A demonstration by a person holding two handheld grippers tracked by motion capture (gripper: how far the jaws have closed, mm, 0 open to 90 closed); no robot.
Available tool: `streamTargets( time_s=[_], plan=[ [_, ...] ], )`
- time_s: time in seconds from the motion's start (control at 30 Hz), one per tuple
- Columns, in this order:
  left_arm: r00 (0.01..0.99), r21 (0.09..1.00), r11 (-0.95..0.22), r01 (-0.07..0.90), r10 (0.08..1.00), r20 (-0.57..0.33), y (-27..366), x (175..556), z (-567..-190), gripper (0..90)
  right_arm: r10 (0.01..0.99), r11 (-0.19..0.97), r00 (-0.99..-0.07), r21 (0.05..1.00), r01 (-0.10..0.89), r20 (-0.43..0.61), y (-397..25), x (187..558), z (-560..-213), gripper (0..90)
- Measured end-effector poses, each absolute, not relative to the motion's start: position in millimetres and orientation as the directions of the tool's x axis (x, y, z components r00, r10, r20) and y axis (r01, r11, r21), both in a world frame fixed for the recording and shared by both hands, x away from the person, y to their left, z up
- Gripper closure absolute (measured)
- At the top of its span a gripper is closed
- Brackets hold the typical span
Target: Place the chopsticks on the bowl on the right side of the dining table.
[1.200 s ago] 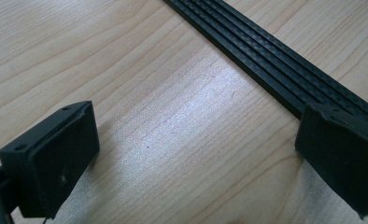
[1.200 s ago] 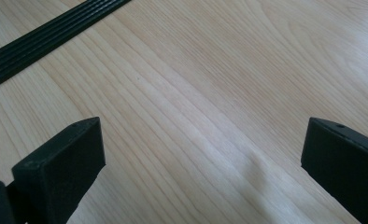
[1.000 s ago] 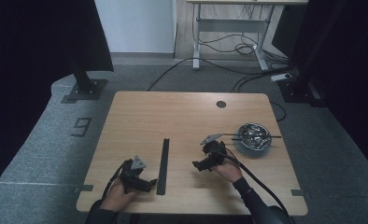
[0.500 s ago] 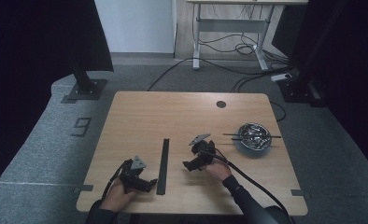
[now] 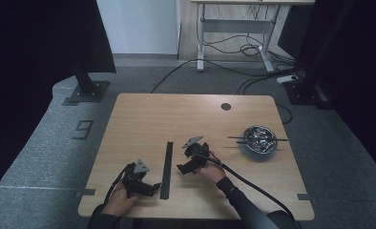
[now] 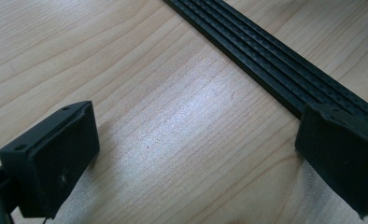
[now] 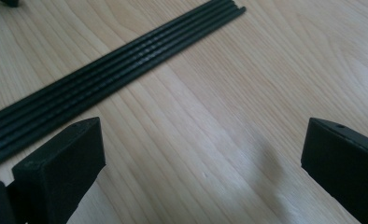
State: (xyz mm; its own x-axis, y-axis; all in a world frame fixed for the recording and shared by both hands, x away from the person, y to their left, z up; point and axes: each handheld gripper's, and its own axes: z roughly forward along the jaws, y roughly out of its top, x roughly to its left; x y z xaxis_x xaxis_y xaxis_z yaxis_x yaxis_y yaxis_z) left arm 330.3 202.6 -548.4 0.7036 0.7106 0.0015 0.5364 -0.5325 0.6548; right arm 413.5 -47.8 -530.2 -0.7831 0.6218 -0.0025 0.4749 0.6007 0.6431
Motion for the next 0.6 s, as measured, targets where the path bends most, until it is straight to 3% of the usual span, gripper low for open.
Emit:
streamTargets(
  time_s=[0.6],
  plan=[
    [0.703, 0.656, -0.53, 0.537, 0.712, 0.0, 202.4, 330.2, -548.5, 0.0, 0.607, 0.627, -0.793, 0.64, 0.445, -0.043, -12.6, 419.3, -532.9, 0.0]
  ],
)
